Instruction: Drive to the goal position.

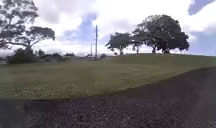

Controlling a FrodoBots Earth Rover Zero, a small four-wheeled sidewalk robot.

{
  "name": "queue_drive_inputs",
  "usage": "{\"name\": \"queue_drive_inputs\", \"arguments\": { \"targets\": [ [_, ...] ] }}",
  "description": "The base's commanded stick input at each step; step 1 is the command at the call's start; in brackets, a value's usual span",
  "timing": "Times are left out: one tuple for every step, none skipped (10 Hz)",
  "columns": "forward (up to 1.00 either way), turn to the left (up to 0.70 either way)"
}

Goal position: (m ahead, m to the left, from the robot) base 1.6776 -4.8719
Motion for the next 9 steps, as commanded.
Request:
{"name": "queue_drive_inputs", "arguments": {
  "targets": [
    [0.00, -0.50],
    [0.00, -0.50],
    [0.00, -0.50],
    [0.00, -0.50],
    [0.00, -0.50],
    [0.00, -0.50],
    [0.00, -0.50],
    [0.00, -0.50],
    [0.00, -0.50]
  ]
}}
